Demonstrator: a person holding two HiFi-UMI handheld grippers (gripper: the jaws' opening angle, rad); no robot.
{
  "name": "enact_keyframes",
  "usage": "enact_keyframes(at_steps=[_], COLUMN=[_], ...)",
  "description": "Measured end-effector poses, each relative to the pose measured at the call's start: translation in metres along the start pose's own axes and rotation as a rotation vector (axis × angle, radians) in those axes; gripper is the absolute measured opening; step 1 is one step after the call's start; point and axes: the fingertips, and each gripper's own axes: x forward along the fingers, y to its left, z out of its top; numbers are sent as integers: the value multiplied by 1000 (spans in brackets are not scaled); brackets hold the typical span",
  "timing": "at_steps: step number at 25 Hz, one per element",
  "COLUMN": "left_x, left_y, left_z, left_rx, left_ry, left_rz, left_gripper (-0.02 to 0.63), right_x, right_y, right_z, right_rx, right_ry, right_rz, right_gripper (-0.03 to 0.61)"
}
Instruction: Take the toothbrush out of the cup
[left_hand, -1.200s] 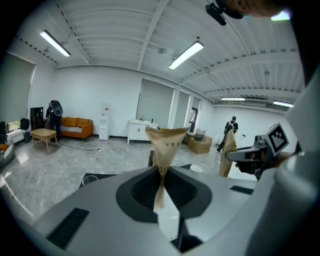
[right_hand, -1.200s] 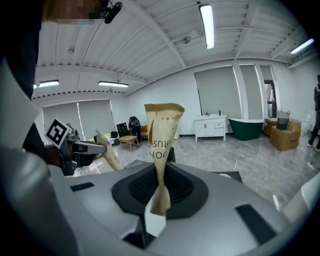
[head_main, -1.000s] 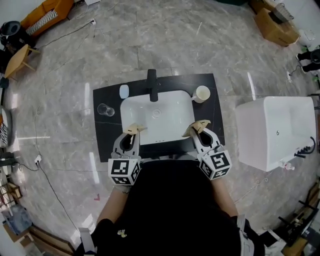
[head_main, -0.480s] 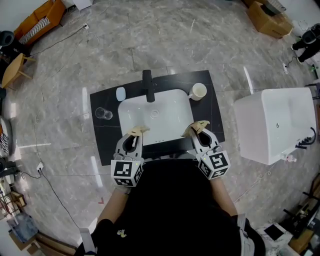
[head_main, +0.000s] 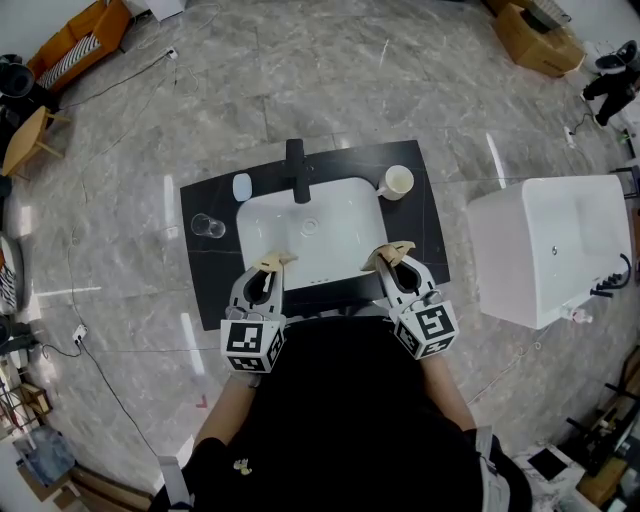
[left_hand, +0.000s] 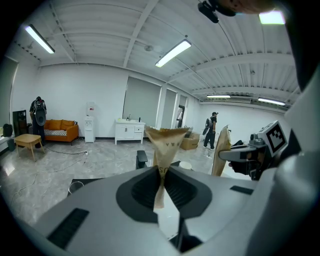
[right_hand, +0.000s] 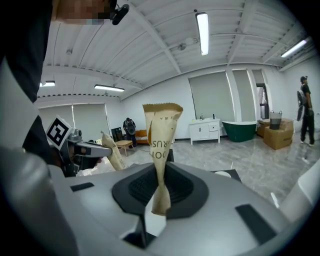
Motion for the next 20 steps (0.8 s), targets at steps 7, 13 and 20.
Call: enact_keyframes(at_steps=[7,13,20], left_x=[-3,-2,-4], left_y=[-2,-3,-4], left_z=[2,3,2], left_rx=[3,-1,-2], left_ry=[-10,-13,-20], left_rz=[-2,-4,0], left_gripper=[44,44,44], right_x=[-3,-4,-6], right_y=[-3,-3,-3], right_z=[-1,-2,-6], right_rx=[10,12,18], right_ry=[2,2,2], right_rz=[-6,-5,-4], right_gripper=[51,51,51])
